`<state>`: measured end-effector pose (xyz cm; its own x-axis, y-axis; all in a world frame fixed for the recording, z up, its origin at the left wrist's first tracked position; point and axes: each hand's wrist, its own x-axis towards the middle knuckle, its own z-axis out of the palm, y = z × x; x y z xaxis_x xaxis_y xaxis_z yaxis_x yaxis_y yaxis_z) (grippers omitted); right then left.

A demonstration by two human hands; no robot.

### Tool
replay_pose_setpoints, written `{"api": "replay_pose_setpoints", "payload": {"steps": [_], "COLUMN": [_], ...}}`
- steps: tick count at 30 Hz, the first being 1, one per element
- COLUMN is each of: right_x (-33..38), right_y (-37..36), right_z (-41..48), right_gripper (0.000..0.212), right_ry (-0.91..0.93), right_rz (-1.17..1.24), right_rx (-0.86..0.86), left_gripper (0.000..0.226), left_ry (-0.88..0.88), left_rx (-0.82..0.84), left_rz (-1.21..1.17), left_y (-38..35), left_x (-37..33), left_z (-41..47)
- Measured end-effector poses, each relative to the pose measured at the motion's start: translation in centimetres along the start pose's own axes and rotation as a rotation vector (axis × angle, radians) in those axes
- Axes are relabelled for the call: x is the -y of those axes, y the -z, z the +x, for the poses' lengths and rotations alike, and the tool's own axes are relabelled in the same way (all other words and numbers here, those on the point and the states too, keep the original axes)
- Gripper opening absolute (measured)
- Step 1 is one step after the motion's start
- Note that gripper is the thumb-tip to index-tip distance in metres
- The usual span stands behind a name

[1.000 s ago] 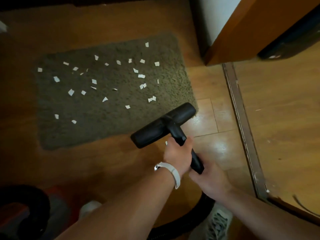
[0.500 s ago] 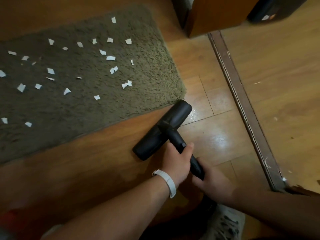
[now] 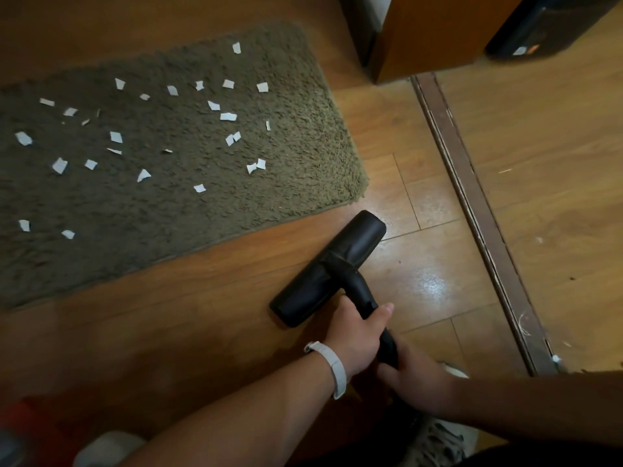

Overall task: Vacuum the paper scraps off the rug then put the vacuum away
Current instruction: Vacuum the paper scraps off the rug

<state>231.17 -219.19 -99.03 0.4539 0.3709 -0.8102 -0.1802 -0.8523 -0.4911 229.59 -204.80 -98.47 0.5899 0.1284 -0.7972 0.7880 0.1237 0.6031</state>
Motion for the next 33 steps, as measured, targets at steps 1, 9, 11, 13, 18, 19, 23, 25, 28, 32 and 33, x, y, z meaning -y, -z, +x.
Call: {"api": "replay_pose_setpoints", "payload": {"steps": [1, 9, 11, 13, 18, 19, 23, 25, 28, 32, 33], "right_x": [0.2, 4.5, 5.9, 7.0, 10.3, 11.2, 15.0, 16.6, 18.7, 19.1, 18.9], "right_y": [0.0, 2.2, 3.0, 3.6, 5.2, 5.3, 5.3, 4.9, 4.5, 3.0, 2.5], "right_z": [-0.1, 1.1, 1.6, 2.0, 3.8, 4.2, 6.2, 7.2, 8.4, 10.2, 10.6], "right_gripper": [0.033, 0.031, 0.03, 0.027, 0.028, 0.029, 0.02, 0.015, 0.024, 0.02, 0.019], "right_ry": [0.006, 0.132, 0.152, 0.163, 0.126, 0.126, 0.17, 0.191, 0.223, 0.171, 0.165], "right_rz": [-0.008, 0.014, 0.025, 0.023, 0.028, 0.044, 0.078, 0.105, 0.17, 0.186, 0.202], "right_rx": [-0.019, -0.256, -0.216, -0.166, -0.056, -0.047, -0.041, -0.05, -0.067, -0.163, -0.192], "left_gripper": [0.035, 0.041, 0.042, 0.048, 0.049, 0.049, 0.036, 0.034, 0.034, 0.041, 0.04], "left_ry": [-0.016, -0.21, -0.226, -0.238, -0.203, -0.203, -0.223, -0.237, -0.245, -0.227, -0.219], "left_rx": [-0.012, -0.084, -0.111, -0.143, -0.177, -0.175, -0.182, -0.207, -0.258, -0.261, -0.26], "left_rz": [-0.015, -0.026, -0.039, -0.079, -0.21, -0.244, -0.311, -0.322, -0.364, -0.401, -0.403], "left_y": [0.0, 1.6, 2.2, 2.8, 5.2, 5.9, 8.9, 10.2, 12.0, 13.5, 13.7], "left_x": [-0.3, -5.2, -6.1, -6.7, -8.6, -9.1, -11.3, -12.0, -12.5, -12.6, -12.3], "left_z": [-0.1, 0.8, 1.1, 1.6, 3.0, 3.4, 5.0, 5.9, 7.4, 9.1, 9.5]}}
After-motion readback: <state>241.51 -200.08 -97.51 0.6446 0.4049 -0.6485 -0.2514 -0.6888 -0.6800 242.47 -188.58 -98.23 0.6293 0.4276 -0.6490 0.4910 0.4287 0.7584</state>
